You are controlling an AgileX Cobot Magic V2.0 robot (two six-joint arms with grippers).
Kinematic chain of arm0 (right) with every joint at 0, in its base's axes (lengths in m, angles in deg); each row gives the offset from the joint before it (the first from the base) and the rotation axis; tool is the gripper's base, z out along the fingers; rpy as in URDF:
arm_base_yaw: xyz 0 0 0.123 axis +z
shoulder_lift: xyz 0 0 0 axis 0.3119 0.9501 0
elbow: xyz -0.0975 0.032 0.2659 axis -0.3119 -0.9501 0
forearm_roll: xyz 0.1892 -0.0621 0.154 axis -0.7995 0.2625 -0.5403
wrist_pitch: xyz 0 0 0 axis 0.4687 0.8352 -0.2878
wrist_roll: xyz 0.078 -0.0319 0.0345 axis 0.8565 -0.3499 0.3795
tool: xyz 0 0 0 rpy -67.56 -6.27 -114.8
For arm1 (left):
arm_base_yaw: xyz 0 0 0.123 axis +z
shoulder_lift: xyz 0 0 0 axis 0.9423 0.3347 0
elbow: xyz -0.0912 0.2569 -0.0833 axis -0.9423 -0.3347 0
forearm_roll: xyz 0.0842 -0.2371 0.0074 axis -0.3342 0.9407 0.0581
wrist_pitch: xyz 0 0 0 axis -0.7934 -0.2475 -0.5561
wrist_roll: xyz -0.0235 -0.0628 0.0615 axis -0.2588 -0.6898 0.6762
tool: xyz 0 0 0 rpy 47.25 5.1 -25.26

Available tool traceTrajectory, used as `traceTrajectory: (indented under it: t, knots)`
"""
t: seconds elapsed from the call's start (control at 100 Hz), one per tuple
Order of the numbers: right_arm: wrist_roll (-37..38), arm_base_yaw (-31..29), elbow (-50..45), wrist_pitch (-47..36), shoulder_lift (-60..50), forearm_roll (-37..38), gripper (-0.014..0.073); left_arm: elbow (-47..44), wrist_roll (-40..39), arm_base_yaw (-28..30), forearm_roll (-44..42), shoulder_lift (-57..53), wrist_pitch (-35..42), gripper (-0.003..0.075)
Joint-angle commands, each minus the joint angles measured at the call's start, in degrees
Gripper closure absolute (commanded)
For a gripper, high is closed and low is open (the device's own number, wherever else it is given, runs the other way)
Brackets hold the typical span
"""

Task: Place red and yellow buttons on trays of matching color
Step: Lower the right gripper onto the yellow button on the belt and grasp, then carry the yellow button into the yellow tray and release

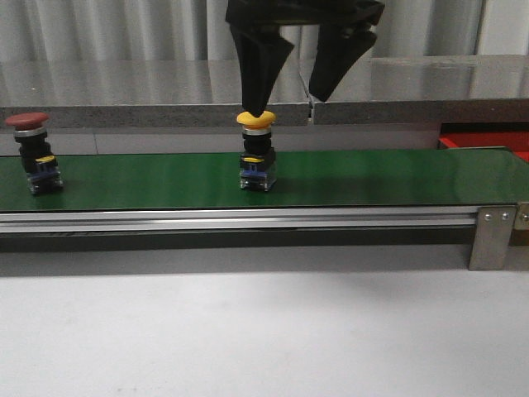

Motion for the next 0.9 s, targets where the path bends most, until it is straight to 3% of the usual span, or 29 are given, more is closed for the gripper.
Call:
traceTrajectory:
  t: [0.0, 0.13, 0.19, 0.34, 0.42, 0.67, 0.89]
  knots:
    - [-0.5, 0.0, 4.1, -1.7, 0.1, -0.6, -0.0062, 1.5, 0.0, -0.4, 0.9, 0.2, 3.9, 0.0739]
    - [-0.5, -0.2, 5.7, -2.7, 3.2, -0.6, -0.0057, 1.5, 0.0, -0.4, 0.9, 0.2, 3.9, 0.0739]
    - [-0.5, -0.1, 5.7, -3.3, 4.1, -0.6, -0.001, 1.5, 0.0, -0.4, 0.9, 0.2, 3.9, 0.0739]
    - [-0.4, -0.1, 5.7, -4.0, 4.7, -0.6, 0.0306, 1.5, 0.0, -0.4, 0.9, 0.2, 3.9, 0.0739]
    - [-0.4, -0.1, 5.7, -4.9, 4.7, -0.6, 0.0411, 1.5, 0.0, -0.4, 0.9, 0.2, 3.9, 0.0739]
    - [2.1, -0.1, 5.3, -4.2, 3.1, 0.1, 0.0421, 1.5, 0.0, -0.4, 0.9, 0.2, 3.9, 0.0739]
    - [7.2, -0.2, 5.3, -2.2, -1.5, 5.2, 0.0421, 1.5, 0.0, -0.4, 0.9, 0.2, 3.9, 0.0739]
